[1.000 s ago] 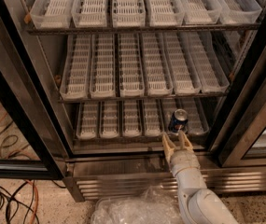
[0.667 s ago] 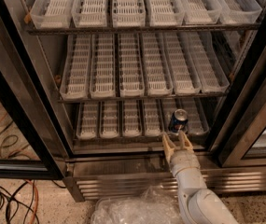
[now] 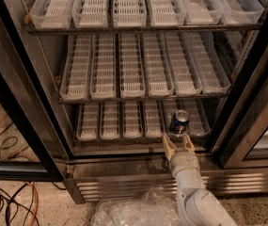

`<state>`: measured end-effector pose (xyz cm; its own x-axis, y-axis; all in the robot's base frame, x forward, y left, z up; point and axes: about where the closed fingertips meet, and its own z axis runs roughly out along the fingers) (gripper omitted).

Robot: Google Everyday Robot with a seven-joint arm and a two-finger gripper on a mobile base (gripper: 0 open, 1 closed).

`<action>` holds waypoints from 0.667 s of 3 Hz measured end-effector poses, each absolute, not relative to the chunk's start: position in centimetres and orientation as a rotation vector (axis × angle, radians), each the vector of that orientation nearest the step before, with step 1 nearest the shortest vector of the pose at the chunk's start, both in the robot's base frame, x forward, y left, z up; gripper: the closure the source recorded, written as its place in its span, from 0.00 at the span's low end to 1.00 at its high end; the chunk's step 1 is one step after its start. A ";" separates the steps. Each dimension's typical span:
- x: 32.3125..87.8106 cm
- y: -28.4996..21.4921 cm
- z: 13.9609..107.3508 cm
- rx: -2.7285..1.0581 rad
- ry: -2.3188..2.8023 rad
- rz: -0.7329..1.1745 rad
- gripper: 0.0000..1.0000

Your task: Pick pepsi can from bottom shelf of fridge

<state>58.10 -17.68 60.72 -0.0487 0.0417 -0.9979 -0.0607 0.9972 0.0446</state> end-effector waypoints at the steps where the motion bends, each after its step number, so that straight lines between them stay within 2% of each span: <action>1: 58.4 -17.9 60.5 0.005 1.621 0.070 0.37; 2: 59.3 -18.2 60.7 0.028 1.613 0.054 0.40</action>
Offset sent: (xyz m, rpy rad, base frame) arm 0.0140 -0.0074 -0.0009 0.0098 -0.0048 -0.0612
